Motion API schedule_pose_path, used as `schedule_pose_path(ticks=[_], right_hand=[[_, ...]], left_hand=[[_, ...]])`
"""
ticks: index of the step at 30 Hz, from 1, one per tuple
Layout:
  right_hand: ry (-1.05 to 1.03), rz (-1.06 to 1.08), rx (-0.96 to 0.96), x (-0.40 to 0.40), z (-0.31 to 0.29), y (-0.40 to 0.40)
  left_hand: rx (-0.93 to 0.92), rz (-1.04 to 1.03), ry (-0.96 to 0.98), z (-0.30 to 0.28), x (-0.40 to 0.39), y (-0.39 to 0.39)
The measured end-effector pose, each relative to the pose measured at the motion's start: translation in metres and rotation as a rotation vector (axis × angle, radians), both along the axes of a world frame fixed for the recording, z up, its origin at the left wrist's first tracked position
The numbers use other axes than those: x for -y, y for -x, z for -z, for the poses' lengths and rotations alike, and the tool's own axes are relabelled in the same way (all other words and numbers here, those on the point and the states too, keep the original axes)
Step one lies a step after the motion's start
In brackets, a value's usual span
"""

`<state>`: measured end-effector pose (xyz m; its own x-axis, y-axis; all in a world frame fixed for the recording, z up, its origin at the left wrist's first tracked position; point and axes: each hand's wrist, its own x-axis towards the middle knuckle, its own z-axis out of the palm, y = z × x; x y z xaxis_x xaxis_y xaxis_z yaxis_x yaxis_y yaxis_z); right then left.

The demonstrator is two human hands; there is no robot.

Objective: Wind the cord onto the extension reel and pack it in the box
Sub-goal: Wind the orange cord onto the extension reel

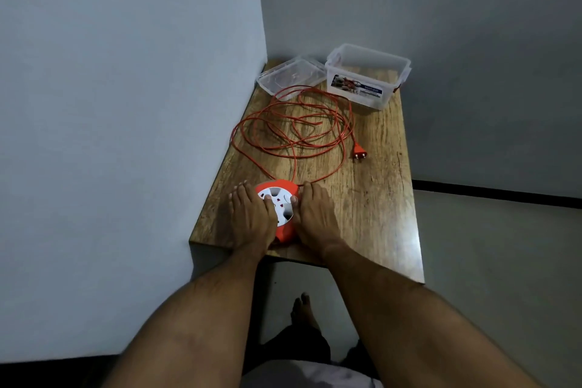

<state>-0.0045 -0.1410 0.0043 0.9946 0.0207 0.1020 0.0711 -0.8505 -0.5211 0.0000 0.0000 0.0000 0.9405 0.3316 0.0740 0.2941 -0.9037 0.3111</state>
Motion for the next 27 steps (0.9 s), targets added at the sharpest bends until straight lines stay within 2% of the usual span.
schedule_pose_path(ticks=[2, 11, 14, 18, 27], right_hand=[[0.039, 0.023, -0.01, -0.002, 0.005, 0.0], [-0.074, -0.001, -0.004, -0.008, 0.001, 0.001], [-0.1, 0.025, -0.021, -0.009, 0.003, -0.001], [-0.125, 0.053, -0.019, -0.009, -0.001, -0.004], [-0.212, 0.112, 0.028, 0.008, -0.035, -0.047]], left_hand=[[-0.016, -0.031, 0.005, -0.006, 0.003, 0.004], [0.0, -0.05, 0.065, -0.011, 0.008, -0.005], [0.023, -0.086, 0.153, -0.013, 0.013, -0.009], [0.09, -0.199, 0.382, -0.012, 0.019, -0.021], [0.133, -0.182, 0.481, -0.037, 0.041, -0.069]])
